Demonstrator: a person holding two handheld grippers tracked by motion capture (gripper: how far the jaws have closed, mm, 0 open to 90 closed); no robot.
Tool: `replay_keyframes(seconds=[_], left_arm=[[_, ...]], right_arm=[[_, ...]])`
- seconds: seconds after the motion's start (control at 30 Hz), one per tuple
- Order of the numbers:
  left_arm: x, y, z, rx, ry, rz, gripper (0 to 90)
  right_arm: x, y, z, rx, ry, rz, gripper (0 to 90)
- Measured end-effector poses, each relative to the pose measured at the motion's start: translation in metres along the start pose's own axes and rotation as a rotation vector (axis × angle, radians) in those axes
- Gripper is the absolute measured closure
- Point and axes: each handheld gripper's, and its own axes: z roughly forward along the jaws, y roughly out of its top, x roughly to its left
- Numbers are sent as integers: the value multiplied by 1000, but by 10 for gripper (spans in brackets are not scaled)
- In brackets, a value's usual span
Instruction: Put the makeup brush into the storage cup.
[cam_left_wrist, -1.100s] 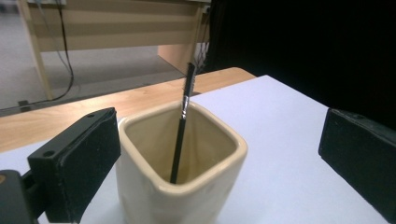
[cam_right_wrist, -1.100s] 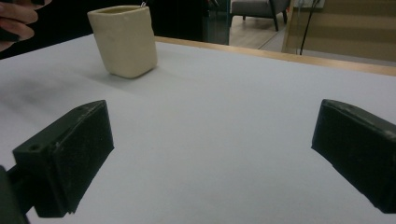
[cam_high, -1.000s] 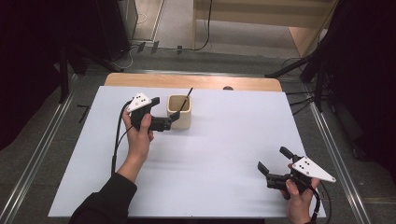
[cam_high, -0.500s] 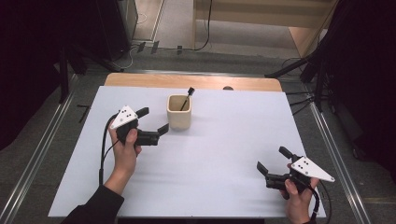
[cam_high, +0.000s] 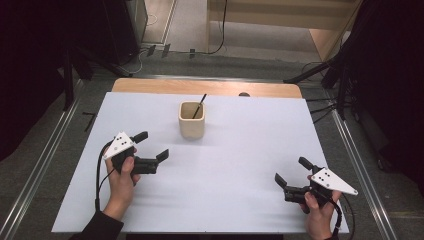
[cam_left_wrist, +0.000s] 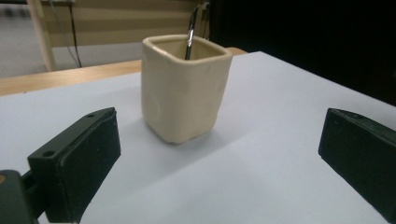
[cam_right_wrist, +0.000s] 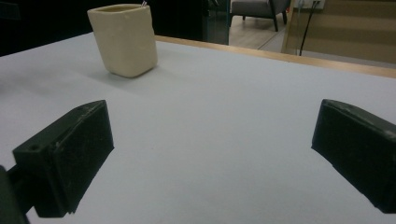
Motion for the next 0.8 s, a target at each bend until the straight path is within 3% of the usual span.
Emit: replay_keyframes(seconds=[0.4,0.8], left_arm=[[2,-17,-29,5,38,-3,0],[1,-23,-51,-9,33,-2,0]], right_arm=[[0,0,1,4,0,-8,0],[0,-1,0,5,-1,-9,0]])
